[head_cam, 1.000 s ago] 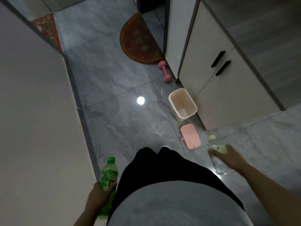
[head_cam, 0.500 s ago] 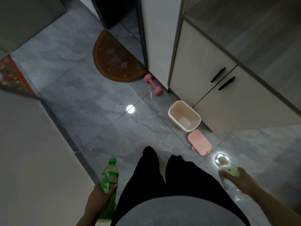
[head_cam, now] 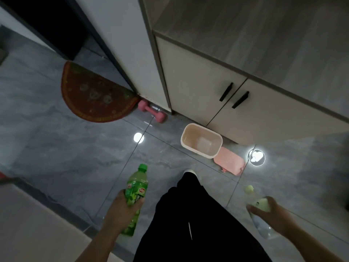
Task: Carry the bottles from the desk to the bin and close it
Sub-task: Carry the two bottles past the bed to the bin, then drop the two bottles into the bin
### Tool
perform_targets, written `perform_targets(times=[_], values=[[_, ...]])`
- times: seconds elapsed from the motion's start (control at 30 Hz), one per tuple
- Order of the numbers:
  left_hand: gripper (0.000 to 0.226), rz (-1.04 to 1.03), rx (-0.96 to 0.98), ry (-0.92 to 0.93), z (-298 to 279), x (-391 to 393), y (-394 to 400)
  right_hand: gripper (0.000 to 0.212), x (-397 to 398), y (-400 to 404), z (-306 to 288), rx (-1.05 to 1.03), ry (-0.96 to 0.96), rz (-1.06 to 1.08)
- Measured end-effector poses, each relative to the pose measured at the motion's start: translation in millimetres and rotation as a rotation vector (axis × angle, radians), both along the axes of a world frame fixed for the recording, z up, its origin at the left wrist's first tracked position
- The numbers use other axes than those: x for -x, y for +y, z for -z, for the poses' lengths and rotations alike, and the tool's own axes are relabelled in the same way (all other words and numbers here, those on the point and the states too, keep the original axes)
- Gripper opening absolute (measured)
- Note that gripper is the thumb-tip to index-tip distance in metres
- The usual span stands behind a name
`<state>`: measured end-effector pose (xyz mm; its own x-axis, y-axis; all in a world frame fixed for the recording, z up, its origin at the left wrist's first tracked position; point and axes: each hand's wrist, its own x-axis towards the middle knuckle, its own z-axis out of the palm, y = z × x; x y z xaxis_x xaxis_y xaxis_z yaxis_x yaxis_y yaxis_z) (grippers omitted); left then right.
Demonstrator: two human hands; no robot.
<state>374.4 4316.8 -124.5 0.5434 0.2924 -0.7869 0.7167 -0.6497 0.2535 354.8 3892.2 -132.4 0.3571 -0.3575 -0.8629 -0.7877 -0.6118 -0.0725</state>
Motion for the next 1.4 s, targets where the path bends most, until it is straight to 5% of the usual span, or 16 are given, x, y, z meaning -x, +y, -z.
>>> perform_targets(times=[0.2, 0.43, 1.03, 1.4], values=[[0.057, 0.172, 0.039, -0.036, 36.3, -62.5, -33.0, 0.092, -50.8, 27.7, 34.4, -0.067, -0.046, -0.055], [0.061, 0.331, 0.093, -0.074, 111.4, -118.8, -53.3, 0.081, -99.9, 67.5, 112.6, -0.127, -0.119, -0.152], [0.077, 0.566, 0.163, -0.26, 336.1, -200.9, -67.0, 0.083, -209.0, 114.2, 364.2, 0.109, -0.27, -0.513], [0.087, 0.84, 0.157, -0.501, 390.6, -226.4, -80.6, 0.071, -223.1, 121.0, 498.3, 0.147, -0.189, -0.623]])
